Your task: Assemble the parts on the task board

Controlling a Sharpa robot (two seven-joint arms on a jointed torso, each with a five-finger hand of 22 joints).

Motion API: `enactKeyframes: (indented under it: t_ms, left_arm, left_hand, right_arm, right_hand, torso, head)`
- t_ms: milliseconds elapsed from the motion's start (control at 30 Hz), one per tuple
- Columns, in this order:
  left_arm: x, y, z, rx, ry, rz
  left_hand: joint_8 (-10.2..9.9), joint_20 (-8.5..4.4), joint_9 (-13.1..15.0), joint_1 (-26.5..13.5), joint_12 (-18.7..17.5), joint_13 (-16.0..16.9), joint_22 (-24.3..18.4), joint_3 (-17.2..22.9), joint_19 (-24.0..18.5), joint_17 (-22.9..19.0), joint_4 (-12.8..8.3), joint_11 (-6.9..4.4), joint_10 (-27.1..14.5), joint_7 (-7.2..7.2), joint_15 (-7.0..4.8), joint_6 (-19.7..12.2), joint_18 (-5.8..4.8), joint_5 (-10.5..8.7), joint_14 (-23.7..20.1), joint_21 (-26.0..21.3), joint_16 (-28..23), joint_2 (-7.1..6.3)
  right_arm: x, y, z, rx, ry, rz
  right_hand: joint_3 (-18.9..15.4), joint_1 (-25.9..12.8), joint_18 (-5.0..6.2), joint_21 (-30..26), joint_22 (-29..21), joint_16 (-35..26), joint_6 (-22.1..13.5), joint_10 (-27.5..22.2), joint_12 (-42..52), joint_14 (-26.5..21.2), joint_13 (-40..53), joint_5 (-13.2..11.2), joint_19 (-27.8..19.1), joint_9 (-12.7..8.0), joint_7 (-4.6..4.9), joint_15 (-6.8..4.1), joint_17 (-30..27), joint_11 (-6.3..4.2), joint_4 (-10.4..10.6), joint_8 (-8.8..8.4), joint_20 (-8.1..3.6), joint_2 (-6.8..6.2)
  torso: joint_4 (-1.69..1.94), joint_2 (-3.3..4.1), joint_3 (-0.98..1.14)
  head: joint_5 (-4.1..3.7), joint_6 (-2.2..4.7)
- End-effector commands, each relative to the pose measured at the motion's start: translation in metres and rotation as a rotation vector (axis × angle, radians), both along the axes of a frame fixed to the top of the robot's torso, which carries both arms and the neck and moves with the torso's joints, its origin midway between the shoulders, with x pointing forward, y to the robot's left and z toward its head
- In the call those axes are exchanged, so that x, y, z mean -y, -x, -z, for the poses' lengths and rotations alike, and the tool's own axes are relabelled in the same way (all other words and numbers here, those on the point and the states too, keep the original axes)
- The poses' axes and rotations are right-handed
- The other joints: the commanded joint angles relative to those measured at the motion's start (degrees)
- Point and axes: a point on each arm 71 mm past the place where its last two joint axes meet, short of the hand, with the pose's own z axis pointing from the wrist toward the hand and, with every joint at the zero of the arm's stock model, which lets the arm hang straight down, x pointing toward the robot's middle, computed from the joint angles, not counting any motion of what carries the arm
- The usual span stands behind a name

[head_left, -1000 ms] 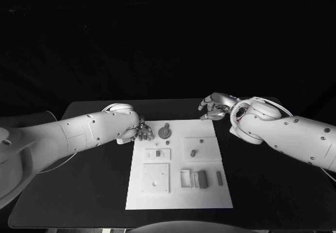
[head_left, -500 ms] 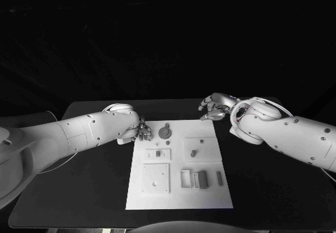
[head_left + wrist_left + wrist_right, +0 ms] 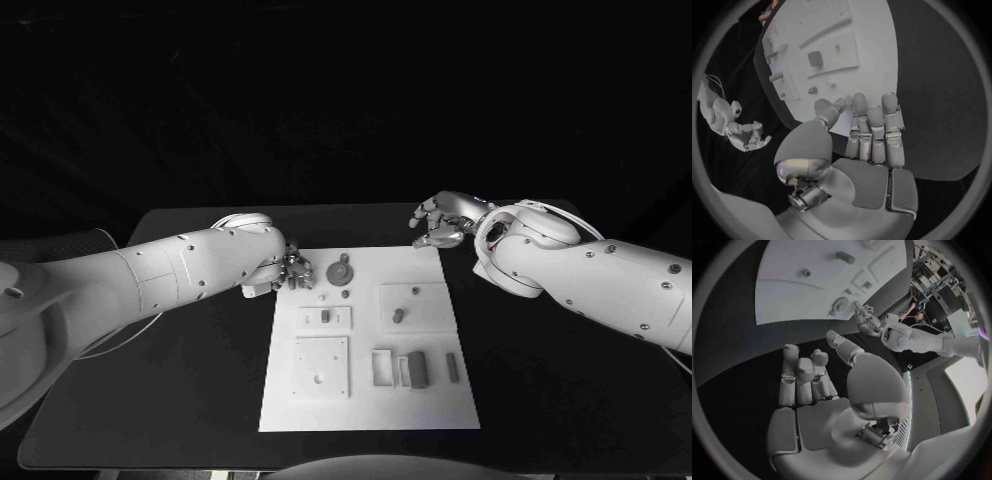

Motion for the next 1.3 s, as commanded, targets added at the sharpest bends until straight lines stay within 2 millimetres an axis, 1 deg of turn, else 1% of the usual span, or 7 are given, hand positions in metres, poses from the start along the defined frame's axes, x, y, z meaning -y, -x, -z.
enactKeyframes:
  t_ms: [33, 133, 200, 267, 567, 867, 1300]
  left_arm:
    - [0.002, 0.002, 0.000, -0.001, 0.055, -0.019]
    - [0.001, 0.003, 0.000, -0.005, 0.068, -0.026]
    - [-0.001, 0.007, 0.000, -0.018, 0.091, -0.041]
    - [-0.003, 0.011, 0.000, -0.032, 0.107, -0.049]
    - [-0.010, 0.032, -0.004, -0.056, 0.130, -0.044]
    - [-0.006, 0.050, -0.006, -0.068, 0.147, -0.025]
    - [-0.007, 0.056, -0.004, -0.066, 0.121, -0.021]
  left_hand:
    - [0.61, -0.12, 0.13, 1.48, 0.40, -0.05, 1.23, 0.27, 0.67, -0.02, -0.67, -0.05, 0.71, -0.12, -0.38, 0.86, 0.61, 1.34, 0.60, 0.37, 0.44, 1.33]
    - [0.90, -0.29, 0.15, 2.32, 0.60, -0.05, 1.28, 0.63, 1.14, 0.08, -1.01, -0.30, 1.31, -0.38, -0.62, 1.47, 0.64, 1.87, 1.04, 0.76, 0.79, 1.83]
    - [0.97, -0.49, -0.10, 3.63, 0.56, -0.24, 1.20, 3.33, 1.64, 0.12, 0.40, -0.53, 1.93, -0.59, -0.87, 2.01, 0.56, -0.59, 1.51, 1.14, 1.02, 0.47]
    - [1.06, -0.58, -0.12, 3.71, 0.65, -0.24, 1.24, 3.66, 1.82, 0.16, 0.55, -0.61, 2.20, -0.66, -0.93, 2.26, 0.57, -0.68, 1.68, 1.31, 1.15, 0.36]
    - [1.34, -0.82, -0.16, 3.75, 0.86, -0.23, 1.30, 4.18, 2.27, 0.35, 0.55, -0.87, 2.88, -0.93, -1.17, 2.94, 0.57, 0.36, 2.19, 1.87, 1.55, 0.24]
    - [1.49, -0.97, -0.21, 3.58, 0.98, -0.22, 1.32, 4.25, 2.56, 0.48, 0.45, -1.04, 3.34, -1.10, -1.34, 3.37, 0.57, 0.66, 2.53, 2.27, 1.79, 0.03]
    - [2.33, -1.40, -0.83, 2.92, 1.47, -0.26, 1.34, 4.41, 3.35, 0.95, 0.66, -1.47, 4.25, -1.50, -1.80, 4.14, 0.64, 1.26, 3.36, 3.39, 2.62, -0.55]
  right_arm:
    - [-0.001, 0.000, 0.001, -0.004, 0.012, -0.009]
    - [0.000, 0.000, 0.001, -0.004, 0.012, -0.009]
    - [0.001, 0.000, 0.001, -0.004, 0.013, -0.007]
    - [0.001, 0.000, 0.001, -0.005, 0.013, -0.006]
    - [0.003, 0.000, 0.001, -0.008, 0.017, -0.002]
    - [0.003, 0.000, 0.002, -0.010, 0.018, -0.002]
    - [0.004, 0.000, 0.002, -0.012, 0.020, 0.000]
  right_hand:
    - [-0.14, 0.22, 0.63, -0.25, 0.96, -0.06, 1.93, -3.11, 0.30, -0.26, -0.09, 0.06, -0.45, -0.09, 1.92, 0.05, -0.07, 2.25, 0.00, -0.25, 0.04, -0.29]
    - [-0.14, 0.22, 0.63, -0.25, 0.96, -0.06, 1.93, -3.11, 0.30, -0.26, -0.09, 0.06, -0.45, -0.10, 1.92, 0.05, -0.07, 2.25, 0.00, -0.26, 0.04, -0.28]
    - [-0.14, 0.21, 0.63, -0.25, 0.96, -0.06, 1.93, -3.11, 0.30, -0.26, -0.10, 0.06, -0.45, -0.10, 1.92, 0.05, -0.07, 2.25, 0.00, -0.26, 0.04, -0.29]
    - [-0.14, 0.21, 0.63, -0.25, 0.96, -0.06, 1.93, -3.11, 0.31, -0.26, -0.10, 0.06, -0.45, -0.10, 1.92, 0.05, -0.07, 2.25, 0.00, -0.26, 0.05, -0.29]
    - [-0.15, 0.19, 0.63, -0.25, 0.96, -0.05, 1.92, -3.12, 0.32, -0.26, -0.11, 0.06, -0.45, -0.11, 1.93, 0.06, -0.07, 2.26, -0.01, -0.26, 0.05, -0.30]
    - [-0.15, 0.19, 0.63, -0.25, 0.96, -0.05, 1.91, -3.13, 0.34, -0.27, -0.11, 0.06, -0.45, -0.11, 1.93, 0.07, -0.07, 2.27, -0.01, -0.27, 0.05, -0.30]
    - [-0.15, 0.20, 0.63, -0.26, 0.97, -0.04, 1.91, -3.14, 0.35, -0.27, -0.12, 0.07, -0.46, -0.12, 1.94, 0.07, -0.07, 2.27, -0.02, -0.27, 0.05, -0.30]
  torso:
    - [0.04, -0.03, -0.01]
    - [0.04, -0.03, -0.02]
    - [0.03, -0.03, -0.02]
    - [0.02, -0.03, 0.00]
    - [0.13, -0.11, 0.03]
    - [0.10, -0.04, -0.01]
    - [0.05, -0.01, -0.04]
  head:
    - [-0.04, 0.02]
    - [-0.05, 0.00]
    - [-0.05, -0.02]
    - [-0.05, -0.02]
    - [-0.14, -0.14]
    - [0.11, -0.17]
    - [0.27, -0.72]
